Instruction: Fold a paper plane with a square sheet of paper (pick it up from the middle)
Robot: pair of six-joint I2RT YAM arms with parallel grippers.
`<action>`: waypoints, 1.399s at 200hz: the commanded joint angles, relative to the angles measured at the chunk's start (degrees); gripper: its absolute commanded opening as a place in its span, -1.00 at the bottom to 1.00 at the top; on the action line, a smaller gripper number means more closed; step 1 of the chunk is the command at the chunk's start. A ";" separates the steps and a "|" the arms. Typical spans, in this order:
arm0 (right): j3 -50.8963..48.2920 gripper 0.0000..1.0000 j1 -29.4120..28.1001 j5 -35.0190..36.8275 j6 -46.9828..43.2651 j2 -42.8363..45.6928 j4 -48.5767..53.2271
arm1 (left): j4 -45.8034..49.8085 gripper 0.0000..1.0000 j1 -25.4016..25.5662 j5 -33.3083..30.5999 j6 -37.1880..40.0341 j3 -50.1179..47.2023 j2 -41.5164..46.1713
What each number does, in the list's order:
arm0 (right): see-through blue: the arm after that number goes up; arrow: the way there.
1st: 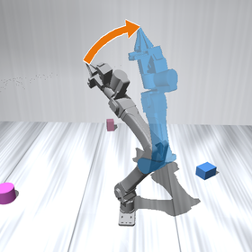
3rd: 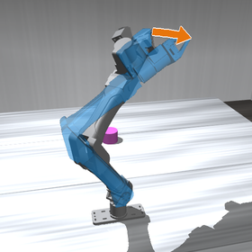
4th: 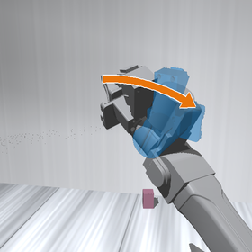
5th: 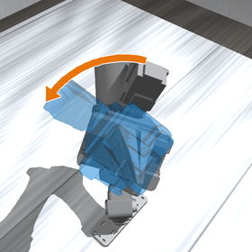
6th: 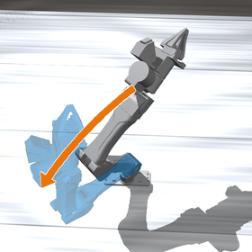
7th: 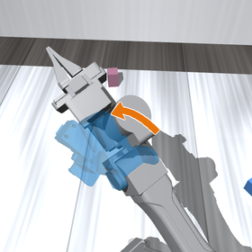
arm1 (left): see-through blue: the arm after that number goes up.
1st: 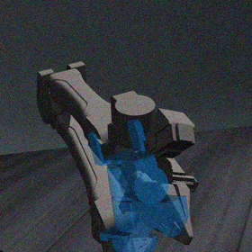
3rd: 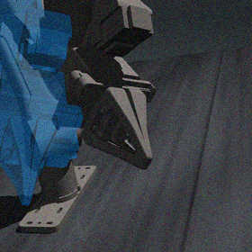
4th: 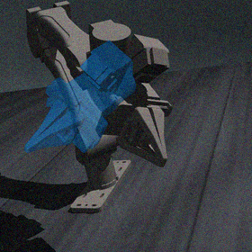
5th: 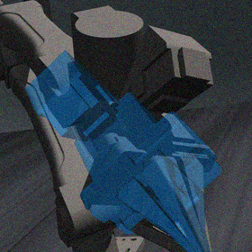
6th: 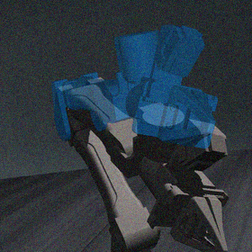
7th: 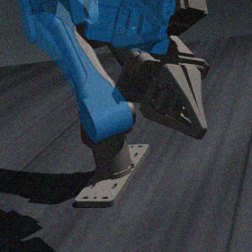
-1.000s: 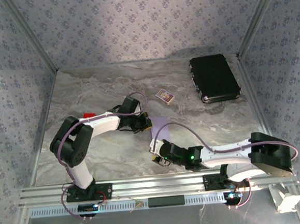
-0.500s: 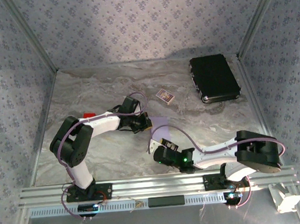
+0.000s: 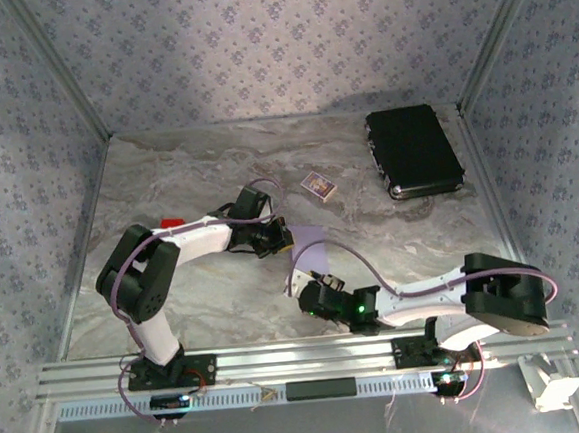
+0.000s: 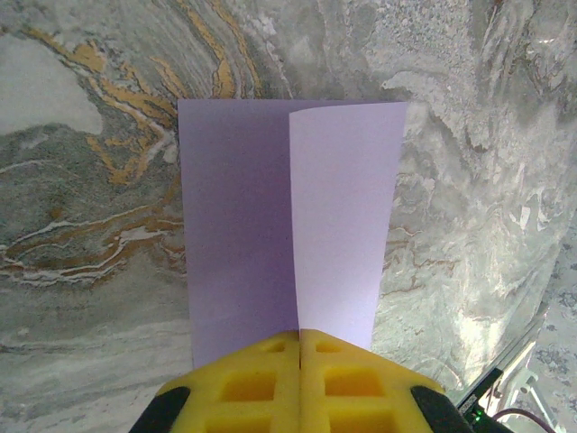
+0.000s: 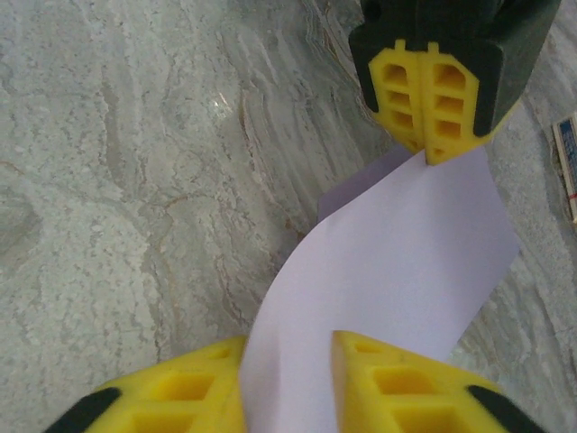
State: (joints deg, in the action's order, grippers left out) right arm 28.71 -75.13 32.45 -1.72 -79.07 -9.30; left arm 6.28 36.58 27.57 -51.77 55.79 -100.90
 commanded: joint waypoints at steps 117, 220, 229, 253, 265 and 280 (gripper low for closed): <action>-1.38 -0.99 8.09 -19.48 6.55 6.63 -2.31 | 8.53 0.32 -2.09 -9.22 4.00 1.10 10.37; 3.25 -0.98 24.77 -51.24 22.81 4.76 1.92 | 8.51 0.22 -4.13 -7.53 6.22 1.15 13.60; 2.63 -0.98 24.99 -51.66 23.55 4.78 0.27 | 7.70 0.17 -4.15 -6.47 6.27 1.20 13.29; 1.53 -0.98 26.02 -54.52 25.35 3.95 -2.43 | 5.87 0.09 -4.13 -2.60 6.77 2.29 11.19; 1.39 -0.98 26.18 -55.12 25.67 3.55 -2.80 | 6.37 -0.01 -4.09 -1.39 7.42 3.42 9.68; 0.76 -0.99 26.09 -55.61 26.21 2.80 -3.59 | 5.32 -0.14 -4.14 1.02 8.04 4.36 8.01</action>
State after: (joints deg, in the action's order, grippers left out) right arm 30.35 -49.23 -19.68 22.00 -74.94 -11.05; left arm 13.26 32.73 23.22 -45.63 57.08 -90.45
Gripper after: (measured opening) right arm 0.051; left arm 0.473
